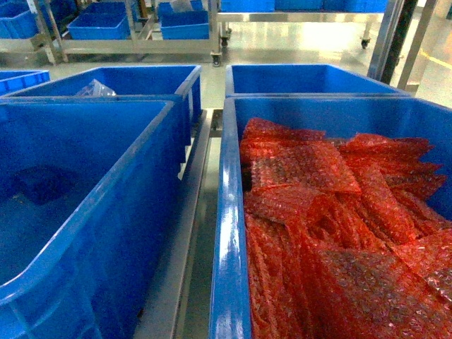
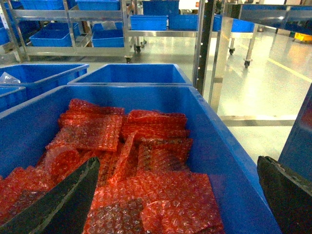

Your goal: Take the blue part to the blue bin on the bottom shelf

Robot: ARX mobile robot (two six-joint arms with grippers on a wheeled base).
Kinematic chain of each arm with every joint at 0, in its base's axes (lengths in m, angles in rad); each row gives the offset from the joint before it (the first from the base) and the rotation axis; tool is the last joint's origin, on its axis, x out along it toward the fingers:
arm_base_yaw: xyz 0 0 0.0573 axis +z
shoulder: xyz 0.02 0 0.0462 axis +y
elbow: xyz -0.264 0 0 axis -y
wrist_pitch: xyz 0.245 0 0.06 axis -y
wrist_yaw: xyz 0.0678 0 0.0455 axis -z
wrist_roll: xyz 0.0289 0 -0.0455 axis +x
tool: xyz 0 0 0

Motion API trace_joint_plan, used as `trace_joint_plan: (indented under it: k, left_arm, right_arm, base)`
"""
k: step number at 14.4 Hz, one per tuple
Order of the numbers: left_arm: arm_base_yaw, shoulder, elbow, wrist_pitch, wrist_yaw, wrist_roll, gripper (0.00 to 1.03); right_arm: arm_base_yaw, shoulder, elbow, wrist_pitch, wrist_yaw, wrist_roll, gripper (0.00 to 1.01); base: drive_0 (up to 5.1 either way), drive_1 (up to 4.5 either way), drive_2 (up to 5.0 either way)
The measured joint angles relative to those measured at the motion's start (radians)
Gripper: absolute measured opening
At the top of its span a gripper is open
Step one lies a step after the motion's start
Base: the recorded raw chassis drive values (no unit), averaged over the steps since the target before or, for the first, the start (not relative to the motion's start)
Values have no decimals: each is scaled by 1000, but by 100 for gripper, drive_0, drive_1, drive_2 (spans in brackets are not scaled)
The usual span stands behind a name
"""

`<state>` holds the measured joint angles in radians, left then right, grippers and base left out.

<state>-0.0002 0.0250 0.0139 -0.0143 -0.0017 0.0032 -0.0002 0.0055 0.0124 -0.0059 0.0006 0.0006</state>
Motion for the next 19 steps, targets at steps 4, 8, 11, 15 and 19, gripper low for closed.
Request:
trace_joint_plan:
  k: [4, 8, 11, 15, 19]
  left_arm:
    - [0, -14, 0, 11, 2, 0, 2]
    - [0, -14, 0, 9, 2, -1, 13]
    - [0, -14, 0, 9, 2, -1, 53]
    - [0, -14, 0, 9, 2, 0, 98]
    - [0, -14, 0, 9, 2, 0, 98]
  right_arm:
    - [0, 0, 0, 0, 0, 0, 98]
    - [0, 0, 0, 0, 0, 0, 98]
    - [0, 0, 0, 1, 0, 0, 98]
    - [0, 0, 0, 1, 0, 0, 98]
    - [0, 0, 0, 1, 0, 0, 98]
  base:
    - [0, 0, 0]
    - [0, 0, 0]
    - [0, 0, 0]
    - [0, 0, 0]
    - [0, 0, 0]
